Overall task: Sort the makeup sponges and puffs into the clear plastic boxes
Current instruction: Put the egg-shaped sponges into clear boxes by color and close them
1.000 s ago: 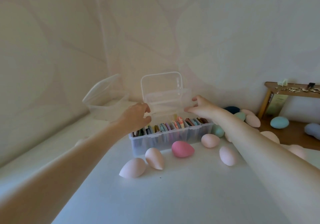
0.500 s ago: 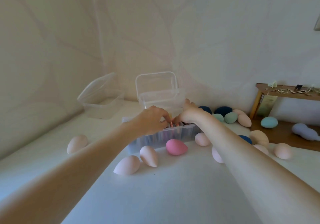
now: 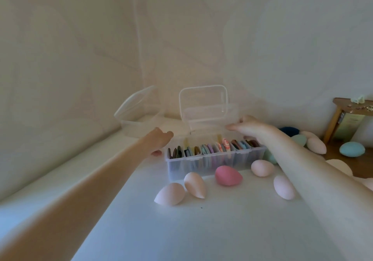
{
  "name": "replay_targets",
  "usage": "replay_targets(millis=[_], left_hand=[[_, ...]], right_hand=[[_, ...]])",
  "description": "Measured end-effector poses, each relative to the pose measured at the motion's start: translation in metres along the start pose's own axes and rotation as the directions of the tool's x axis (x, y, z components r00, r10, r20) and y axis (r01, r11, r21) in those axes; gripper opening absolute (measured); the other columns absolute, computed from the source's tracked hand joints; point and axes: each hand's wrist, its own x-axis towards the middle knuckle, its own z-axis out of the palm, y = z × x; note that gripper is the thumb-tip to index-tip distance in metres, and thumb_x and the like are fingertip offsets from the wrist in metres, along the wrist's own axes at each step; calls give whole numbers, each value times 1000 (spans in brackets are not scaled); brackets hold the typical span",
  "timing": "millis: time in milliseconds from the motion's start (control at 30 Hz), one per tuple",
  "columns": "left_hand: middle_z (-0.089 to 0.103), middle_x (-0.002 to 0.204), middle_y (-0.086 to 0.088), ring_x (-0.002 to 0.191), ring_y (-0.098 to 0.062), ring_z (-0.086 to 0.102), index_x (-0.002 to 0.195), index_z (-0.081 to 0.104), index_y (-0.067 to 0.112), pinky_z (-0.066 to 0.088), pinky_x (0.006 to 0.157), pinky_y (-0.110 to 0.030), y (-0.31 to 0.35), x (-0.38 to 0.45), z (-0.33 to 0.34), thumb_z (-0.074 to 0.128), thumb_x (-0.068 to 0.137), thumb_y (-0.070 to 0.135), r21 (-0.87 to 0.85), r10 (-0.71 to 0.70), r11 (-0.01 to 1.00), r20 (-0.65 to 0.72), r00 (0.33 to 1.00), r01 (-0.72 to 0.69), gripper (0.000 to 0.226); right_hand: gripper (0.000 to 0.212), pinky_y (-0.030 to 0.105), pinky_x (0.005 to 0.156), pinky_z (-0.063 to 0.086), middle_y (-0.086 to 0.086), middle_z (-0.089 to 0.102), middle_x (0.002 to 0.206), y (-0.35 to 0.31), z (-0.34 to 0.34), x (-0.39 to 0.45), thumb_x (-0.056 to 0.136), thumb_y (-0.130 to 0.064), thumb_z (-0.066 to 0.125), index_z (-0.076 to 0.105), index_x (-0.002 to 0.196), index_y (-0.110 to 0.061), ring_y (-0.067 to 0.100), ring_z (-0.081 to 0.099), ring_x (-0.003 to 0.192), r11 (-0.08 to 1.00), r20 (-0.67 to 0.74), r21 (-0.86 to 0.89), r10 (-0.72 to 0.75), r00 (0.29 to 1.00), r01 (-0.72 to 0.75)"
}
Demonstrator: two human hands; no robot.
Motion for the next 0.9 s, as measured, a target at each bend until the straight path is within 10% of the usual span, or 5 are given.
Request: replay_targets(millis=[233, 433, 667, 900], left_hand=[[49, 72, -8, 58, -17, 50, 71, 44, 9, 40, 58, -24, -2, -2, -10, 46, 92, 11, -311, -26, 950, -8, 1000, 22, 21], [53, 82, -9, 65, -18, 53, 89, 49, 8, 48, 63, -29, -4, -3, -15, 47, 94, 14, -305, -32, 951, 82, 996, 56, 8], [58, 105, -15, 87, -24, 55, 100, 53, 7, 48, 93, -36, -8, -2, -18, 51, 92, 14, -378, -27, 923, 110, 994, 67, 11], [44, 138, -14, 124, -30, 45, 139, 35, 13, 36, 108, -36, -7, -2, -16, 56, 91, 7, -451, 46, 893, 84, 995, -3, 53]], right_hand=[[59, 29, 70, 45, 15, 48, 139, -10, 4, -12, 94, -42, 50, 41, 135, -1, 29, 57, 102, 995, -12, -91, -43, 999, 42], [70, 41, 104, 36, 18, 27, 149, -18, 9, -5, 93, -42, 51, 18, 148, -12, 36, 35, 133, 984, -137, -165, -84, 987, 61], [52, 23, 56, 40, 14, 25, 142, -37, 14, 9, 94, -8, 46, 28, 141, -21, 19, 44, 79, 968, -142, -146, -225, 964, 204], [19, 29, 79, 41, 14, 34, 133, -46, -2, -8, 86, 0, 55, 53, 102, -9, 29, 49, 96, 983, -260, -118, -168, 951, 141]])
